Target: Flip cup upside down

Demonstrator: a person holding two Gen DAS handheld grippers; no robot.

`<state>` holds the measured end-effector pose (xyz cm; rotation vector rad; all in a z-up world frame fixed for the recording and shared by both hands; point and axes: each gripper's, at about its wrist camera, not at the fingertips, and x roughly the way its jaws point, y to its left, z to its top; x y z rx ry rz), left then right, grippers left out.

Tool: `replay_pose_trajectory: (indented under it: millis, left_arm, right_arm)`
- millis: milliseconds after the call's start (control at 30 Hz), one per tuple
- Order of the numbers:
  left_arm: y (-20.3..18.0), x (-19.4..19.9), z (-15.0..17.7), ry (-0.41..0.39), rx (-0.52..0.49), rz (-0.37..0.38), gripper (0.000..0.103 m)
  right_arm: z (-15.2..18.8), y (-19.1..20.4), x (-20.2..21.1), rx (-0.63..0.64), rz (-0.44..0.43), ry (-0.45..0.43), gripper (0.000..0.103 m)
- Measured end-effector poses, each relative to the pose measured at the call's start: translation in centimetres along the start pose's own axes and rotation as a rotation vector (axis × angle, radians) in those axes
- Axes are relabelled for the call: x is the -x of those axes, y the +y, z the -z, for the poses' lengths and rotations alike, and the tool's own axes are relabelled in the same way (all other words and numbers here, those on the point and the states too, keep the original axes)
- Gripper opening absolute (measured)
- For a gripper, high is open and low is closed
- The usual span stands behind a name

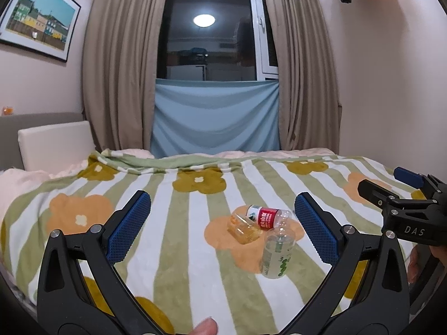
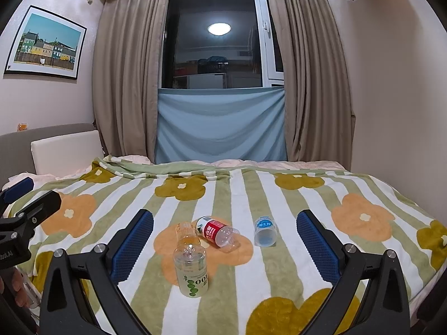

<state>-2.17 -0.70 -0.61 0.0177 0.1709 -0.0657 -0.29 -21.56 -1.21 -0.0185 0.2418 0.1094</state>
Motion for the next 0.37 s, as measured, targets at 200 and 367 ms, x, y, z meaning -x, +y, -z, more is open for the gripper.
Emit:
replay_pose_trajectory:
  millis: [200,367]
  left_arm:
    - [-0.19,0.28,0.05,-0.014,-0.011,-0.023,0.103]
    - [-0.26,0.62,-0.02,-0.037,-0.016,-0.035,0.103]
  right_arm:
    - [0.00,-0.05,0.04,-0.002,0.001,-0.005,0.102]
    - [-0.08,-0.20,0.01,0.001,0.001,-0.003,0.102]
